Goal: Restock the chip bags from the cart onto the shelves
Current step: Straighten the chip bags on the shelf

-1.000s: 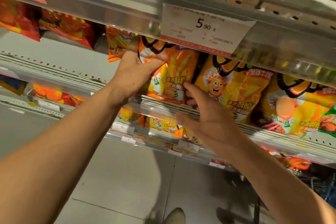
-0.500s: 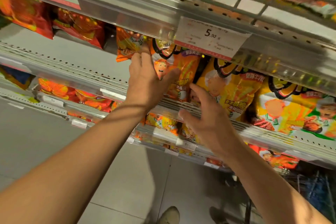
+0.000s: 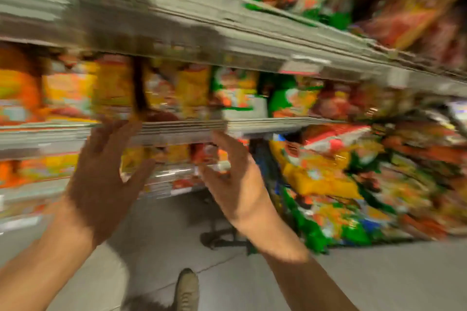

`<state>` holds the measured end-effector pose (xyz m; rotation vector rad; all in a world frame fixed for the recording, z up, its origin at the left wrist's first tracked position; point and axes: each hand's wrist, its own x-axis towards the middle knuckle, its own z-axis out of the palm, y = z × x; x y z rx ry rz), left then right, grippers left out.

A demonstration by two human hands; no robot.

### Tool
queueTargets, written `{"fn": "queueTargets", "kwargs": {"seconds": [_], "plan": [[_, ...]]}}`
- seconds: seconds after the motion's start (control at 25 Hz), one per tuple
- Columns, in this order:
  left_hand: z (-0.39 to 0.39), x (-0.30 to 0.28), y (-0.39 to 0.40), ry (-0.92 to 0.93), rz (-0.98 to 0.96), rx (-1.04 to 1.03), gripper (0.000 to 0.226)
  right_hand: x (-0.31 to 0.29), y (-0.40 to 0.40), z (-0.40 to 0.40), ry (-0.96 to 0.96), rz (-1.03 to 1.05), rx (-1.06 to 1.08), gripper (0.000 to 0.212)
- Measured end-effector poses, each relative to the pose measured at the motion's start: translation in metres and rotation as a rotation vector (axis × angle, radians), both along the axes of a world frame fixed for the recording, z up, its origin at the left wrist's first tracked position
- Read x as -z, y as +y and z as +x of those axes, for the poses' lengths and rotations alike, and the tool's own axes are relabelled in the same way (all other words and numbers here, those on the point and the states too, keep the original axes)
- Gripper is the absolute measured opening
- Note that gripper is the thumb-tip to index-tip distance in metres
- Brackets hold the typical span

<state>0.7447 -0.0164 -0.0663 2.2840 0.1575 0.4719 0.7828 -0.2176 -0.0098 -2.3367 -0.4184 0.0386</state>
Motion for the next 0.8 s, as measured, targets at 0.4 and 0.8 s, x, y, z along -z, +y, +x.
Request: {"fn": "queueTargets", "kwargs": {"seconds": [0.4,0.8], "plan": [[0.114,-0.059,-0.256,0.141,-0.011,0.471,0.042,-0.035,-0.272,0.017,0.15,-0.104,0.4,0.059],[0.239,-0.097,-0.486,0.136,0.168,0.707,0.046,-0.013,-0.499,0.063,0.359,0.228,0.963,0.069]]}}
